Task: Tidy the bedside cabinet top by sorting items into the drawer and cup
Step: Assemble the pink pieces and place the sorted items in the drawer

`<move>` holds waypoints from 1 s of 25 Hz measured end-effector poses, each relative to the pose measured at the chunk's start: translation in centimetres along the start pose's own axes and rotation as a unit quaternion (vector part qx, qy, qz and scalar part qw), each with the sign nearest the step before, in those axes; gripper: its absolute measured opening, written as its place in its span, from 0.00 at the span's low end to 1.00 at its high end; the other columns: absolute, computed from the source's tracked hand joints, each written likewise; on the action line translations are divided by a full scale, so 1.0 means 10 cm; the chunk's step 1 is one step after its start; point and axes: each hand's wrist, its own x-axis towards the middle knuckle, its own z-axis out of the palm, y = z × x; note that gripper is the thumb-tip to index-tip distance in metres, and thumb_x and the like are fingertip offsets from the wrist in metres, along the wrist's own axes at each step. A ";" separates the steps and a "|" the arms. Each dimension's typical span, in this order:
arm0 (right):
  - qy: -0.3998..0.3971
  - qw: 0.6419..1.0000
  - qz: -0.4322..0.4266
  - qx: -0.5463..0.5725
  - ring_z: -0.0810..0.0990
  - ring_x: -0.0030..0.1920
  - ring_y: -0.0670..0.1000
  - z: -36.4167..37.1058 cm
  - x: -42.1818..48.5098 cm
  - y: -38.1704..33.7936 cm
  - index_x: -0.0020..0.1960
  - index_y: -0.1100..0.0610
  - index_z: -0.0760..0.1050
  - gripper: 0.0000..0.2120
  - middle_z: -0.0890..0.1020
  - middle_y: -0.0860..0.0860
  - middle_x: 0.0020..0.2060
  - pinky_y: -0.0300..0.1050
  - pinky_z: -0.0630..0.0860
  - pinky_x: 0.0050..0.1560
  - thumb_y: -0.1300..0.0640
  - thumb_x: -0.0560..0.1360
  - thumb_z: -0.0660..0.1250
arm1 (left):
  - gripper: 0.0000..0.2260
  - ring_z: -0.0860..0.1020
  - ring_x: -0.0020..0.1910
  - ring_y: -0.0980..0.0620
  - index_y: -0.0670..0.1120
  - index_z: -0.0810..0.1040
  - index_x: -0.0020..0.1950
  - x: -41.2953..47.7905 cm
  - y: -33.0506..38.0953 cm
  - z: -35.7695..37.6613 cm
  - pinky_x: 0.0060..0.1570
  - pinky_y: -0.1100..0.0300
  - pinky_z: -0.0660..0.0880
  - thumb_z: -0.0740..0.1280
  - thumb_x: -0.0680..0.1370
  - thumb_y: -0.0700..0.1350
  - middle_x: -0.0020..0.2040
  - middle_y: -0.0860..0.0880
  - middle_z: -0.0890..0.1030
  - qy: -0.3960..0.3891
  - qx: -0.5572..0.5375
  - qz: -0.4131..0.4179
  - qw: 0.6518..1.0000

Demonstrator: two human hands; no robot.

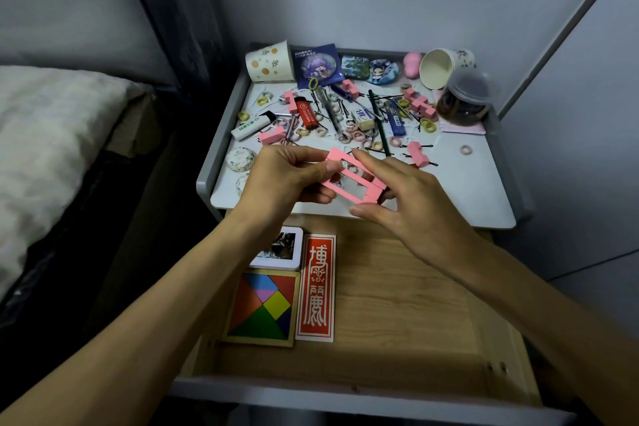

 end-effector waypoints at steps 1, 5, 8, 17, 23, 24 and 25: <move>-0.004 1.000 -0.004 -0.013 0.73 0.57 0.39 0.00 0.00 0.00 0.77 0.50 0.60 0.36 0.75 0.47 0.60 0.25 0.73 0.49 0.52 0.73 0.72 | 0.04 0.81 0.30 0.51 0.44 0.84 0.47 0.00 0.00 0.00 0.34 0.63 0.79 0.70 0.76 0.37 0.40 0.42 0.86 -0.001 -0.002 0.000 1.000; -0.006 1.000 -0.014 -0.020 0.69 0.58 0.37 0.01 -0.01 0.00 0.77 0.50 0.59 0.35 0.73 0.47 0.61 0.21 0.70 0.49 0.53 0.75 0.71 | 0.04 0.81 0.30 0.50 0.44 0.84 0.48 0.01 -0.01 -0.01 0.35 0.62 0.80 0.70 0.75 0.38 0.40 0.42 0.86 0.000 -0.008 -0.002 1.000; -0.006 1.000 -0.018 -0.010 0.68 0.60 0.37 0.01 0.00 0.01 0.77 0.51 0.59 0.35 0.71 0.48 0.62 0.20 0.69 0.50 0.54 0.75 0.71 | 0.04 0.81 0.30 0.50 0.44 0.84 0.47 0.01 -0.01 -0.01 0.35 0.62 0.80 0.70 0.75 0.39 0.40 0.42 0.86 -0.002 -0.008 -0.002 1.000; 0.006 0.999 -0.031 -0.035 0.70 0.58 0.36 0.05 -0.04 0.01 0.70 0.52 0.60 0.32 0.76 0.52 0.64 0.18 0.68 0.47 0.55 0.73 0.73 | 0.04 0.81 0.30 0.51 0.43 0.84 0.46 0.00 -0.01 -0.03 0.35 0.63 0.80 0.70 0.76 0.38 0.40 0.42 0.86 -0.006 -0.009 -0.015 1.000; 0.056 0.992 -0.075 -0.082 0.71 0.57 0.38 0.06 -0.05 0.00 0.64 0.58 0.70 0.24 0.76 0.51 0.59 0.23 0.70 0.48 0.56 0.72 0.74 | 0.04 0.81 0.30 0.51 0.42 0.84 0.47 0.00 -0.01 -0.06 0.34 0.64 0.80 0.69 0.77 0.37 0.40 0.43 0.86 -0.004 -0.001 -0.029 1.000; 0.075 0.989 -0.089 -0.090 0.71 0.55 0.39 0.06 -0.04 -0.01 0.63 0.59 0.73 0.22 0.76 0.51 0.57 0.24 0.71 0.49 0.57 0.71 0.75 | 0.04 0.81 0.30 0.51 0.41 0.83 0.47 0.00 -0.01 -0.07 0.34 0.64 0.79 0.69 0.77 0.37 0.39 0.43 0.86 -0.003 -0.004 -0.033 0.999; 0.093 0.988 -0.093 -0.082 0.73 0.53 0.40 0.07 -0.03 -0.01 0.62 0.60 0.75 0.21 0.77 0.51 0.55 0.27 0.72 0.51 0.59 0.71 0.75 | 0.04 0.81 0.30 0.52 0.40 0.83 0.47 0.00 -0.01 -0.08 0.34 0.64 0.79 0.69 0.77 0.37 0.39 0.43 0.86 -0.002 -0.008 -0.038 0.999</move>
